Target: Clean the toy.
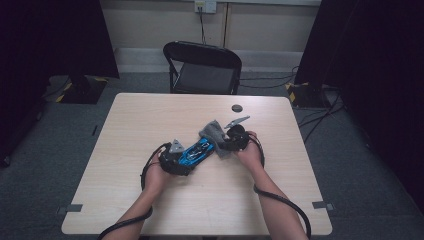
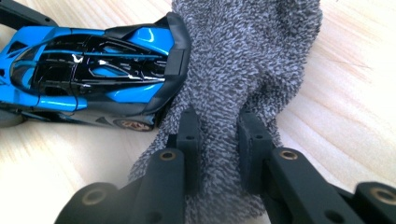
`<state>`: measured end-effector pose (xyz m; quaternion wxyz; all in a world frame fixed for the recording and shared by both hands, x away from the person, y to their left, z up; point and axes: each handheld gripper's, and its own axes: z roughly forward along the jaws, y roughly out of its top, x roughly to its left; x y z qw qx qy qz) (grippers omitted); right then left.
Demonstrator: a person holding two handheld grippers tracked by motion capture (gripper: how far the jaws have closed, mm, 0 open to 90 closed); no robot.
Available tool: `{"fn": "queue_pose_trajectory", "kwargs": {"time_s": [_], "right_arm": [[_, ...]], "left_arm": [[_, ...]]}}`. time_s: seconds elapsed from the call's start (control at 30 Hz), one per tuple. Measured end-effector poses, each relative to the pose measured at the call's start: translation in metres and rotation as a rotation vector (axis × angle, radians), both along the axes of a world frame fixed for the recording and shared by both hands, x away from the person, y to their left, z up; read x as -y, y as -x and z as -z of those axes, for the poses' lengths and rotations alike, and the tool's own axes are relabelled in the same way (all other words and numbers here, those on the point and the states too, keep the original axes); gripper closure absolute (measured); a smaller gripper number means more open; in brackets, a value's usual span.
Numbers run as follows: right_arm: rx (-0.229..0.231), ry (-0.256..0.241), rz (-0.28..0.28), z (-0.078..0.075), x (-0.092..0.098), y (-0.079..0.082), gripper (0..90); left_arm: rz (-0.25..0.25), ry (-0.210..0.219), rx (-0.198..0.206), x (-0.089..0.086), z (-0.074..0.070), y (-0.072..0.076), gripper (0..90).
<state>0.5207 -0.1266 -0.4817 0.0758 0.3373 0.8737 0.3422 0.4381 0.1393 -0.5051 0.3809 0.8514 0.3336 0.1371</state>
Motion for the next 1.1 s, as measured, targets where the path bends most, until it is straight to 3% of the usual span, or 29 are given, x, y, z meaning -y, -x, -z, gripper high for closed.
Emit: {"fn": "queue_pose_trajectory", "kwargs": {"time_s": [0.63, 1.1], "right_arm": [[-0.022, -0.009, -0.033, 0.0, 0.008, 0.013, 73.7], [-0.036, -0.042, -0.053, 0.001, 0.02, 0.035, 73.6]], "left_arm": [[-0.003, 0.002, -0.003, 0.0, 0.0, 0.0, 25.9], [-0.003, -0.002, 0.0, 0.0, 0.0, 0.0, 26.0]]}}
